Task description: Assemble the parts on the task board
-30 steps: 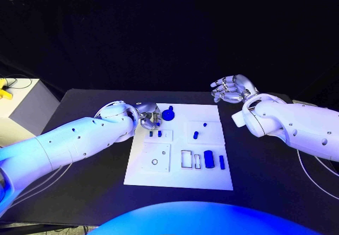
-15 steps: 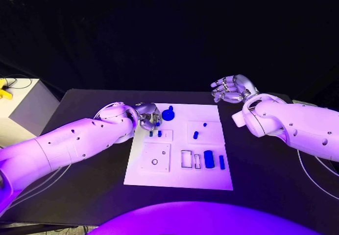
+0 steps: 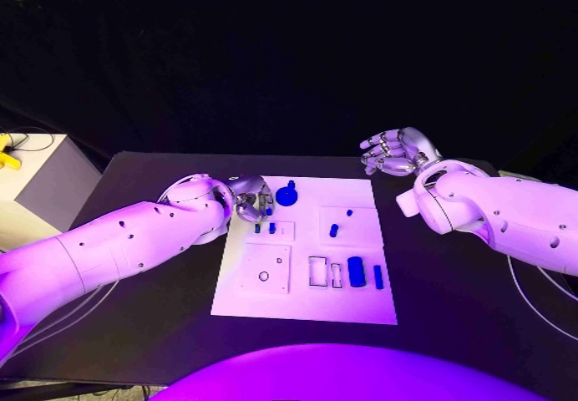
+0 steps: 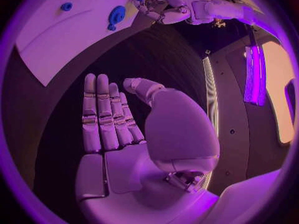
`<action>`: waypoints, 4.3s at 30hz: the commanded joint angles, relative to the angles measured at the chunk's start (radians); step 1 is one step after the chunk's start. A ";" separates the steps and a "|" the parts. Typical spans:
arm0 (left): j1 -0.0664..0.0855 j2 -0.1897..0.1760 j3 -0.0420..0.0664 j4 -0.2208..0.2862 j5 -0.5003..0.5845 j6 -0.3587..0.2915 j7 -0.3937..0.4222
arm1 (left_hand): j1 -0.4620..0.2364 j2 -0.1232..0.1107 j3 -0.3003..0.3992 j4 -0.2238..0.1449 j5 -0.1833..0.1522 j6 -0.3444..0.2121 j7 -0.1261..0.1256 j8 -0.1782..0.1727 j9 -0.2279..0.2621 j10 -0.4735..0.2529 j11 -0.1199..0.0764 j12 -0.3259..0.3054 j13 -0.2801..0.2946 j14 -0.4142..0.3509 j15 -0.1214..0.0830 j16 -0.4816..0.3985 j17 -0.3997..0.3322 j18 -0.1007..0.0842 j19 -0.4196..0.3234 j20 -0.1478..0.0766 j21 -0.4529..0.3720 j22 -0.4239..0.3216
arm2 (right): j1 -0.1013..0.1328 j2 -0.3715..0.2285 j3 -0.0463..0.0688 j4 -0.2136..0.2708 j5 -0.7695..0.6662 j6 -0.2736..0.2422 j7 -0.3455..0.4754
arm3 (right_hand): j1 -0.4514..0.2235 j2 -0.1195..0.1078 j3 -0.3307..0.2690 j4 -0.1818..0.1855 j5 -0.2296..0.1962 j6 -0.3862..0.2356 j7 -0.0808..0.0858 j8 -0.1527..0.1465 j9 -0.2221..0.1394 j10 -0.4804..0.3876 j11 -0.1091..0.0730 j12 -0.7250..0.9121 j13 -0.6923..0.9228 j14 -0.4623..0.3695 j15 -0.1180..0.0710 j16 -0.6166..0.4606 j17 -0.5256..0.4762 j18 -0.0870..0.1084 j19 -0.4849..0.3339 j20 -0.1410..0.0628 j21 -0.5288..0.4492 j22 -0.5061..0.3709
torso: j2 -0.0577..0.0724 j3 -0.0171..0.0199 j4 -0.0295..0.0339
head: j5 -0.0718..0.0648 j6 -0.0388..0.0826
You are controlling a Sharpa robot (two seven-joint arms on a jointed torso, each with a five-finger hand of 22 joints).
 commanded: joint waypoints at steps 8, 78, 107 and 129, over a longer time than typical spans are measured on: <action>0.000 -0.003 0.007 0.003 -0.005 -0.008 -0.011 | -0.006 -0.015 0.013 0.003 0.005 -0.061 -0.011 -0.029 -0.016 -0.033 -0.002 0.054 0.022 -0.002 0.000 0.013 0.010 0.006 -0.007 -0.002 0.000 0.000 | -0.001 -0.002 0.000 0.000 -0.014 0.011 0.003 | 0.001 0.001 -0.004 -0.004 0.002 -0.011 0.034 0.004 -0.003 -0.004 0.006 -0.008 -0.009 0.000 0.006 -0.011 -0.004 0.005 0.002 0.005 -0.008 -0.008 | 0.000 -0.0002 0.0005 | -0.002 0.000; -0.090 -0.251 0.193 0.197 1.168 0.089 0.403 | -0.029 0.012 -0.083 0.065 0.004 -0.017 0.048 0.059 -0.044 -0.044 0.054 -0.093 -0.136 -0.305 0.048 -0.323 -0.481 0.015 -0.102 0.039 -0.254 -0.200 | -0.109 0.077 -0.008 -0.036 -1.081 0.254 -0.258 | 0.027 -0.050 0.043 0.017 -0.204 0.207 -0.046 -0.062 -0.018 0.203 -0.069 -0.227 -0.058 0.381 -0.090 0.979 0.651 -0.073 0.421 -0.092 0.895 0.588 | -0.004 -0.0024 0.0029 | -0.048 0.000; -0.091 -0.253 0.193 0.197 1.168 0.090 0.390 | -0.026 0.014 -0.085 0.065 0.005 -0.016 0.049 0.061 -0.045 -0.044 0.055 -0.097 -0.139 -0.305 0.048 -0.328 -0.483 0.015 -0.100 0.039 -0.259 -0.205 | -0.127 0.096 -0.011 -0.056 -1.089 0.240 -0.270 | 0.054 0.011 0.066 0.011 -0.212 0.288 -0.076 -0.013 0.028 0.293 -0.102 -0.198 -0.014 0.376 -0.113 1.030 0.663 -0.104 0.445 -0.109 1.100 0.722 | -0.005 -0.0029 0.0020 | -0.056 0.000; -0.091 -0.249 0.193 0.192 1.168 0.092 0.388 | -0.022 0.014 -0.087 0.064 0.005 -0.016 0.049 0.061 -0.046 -0.045 0.055 -0.100 -0.142 -0.304 0.048 -0.331 -0.484 0.015 -0.098 0.039 -0.263 -0.208 | -0.130 0.068 -0.004 -0.006 -1.090 0.090 -0.315 | 0.056 0.026 0.078 0.005 -0.202 0.295 -0.085 0.003 0.050 0.311 -0.110 -0.201 0.000 0.377 -0.120 1.042 0.665 -0.106 0.445 -0.115 1.120 0.738 | -0.008 -0.0034 0.0013 | -0.058 0.000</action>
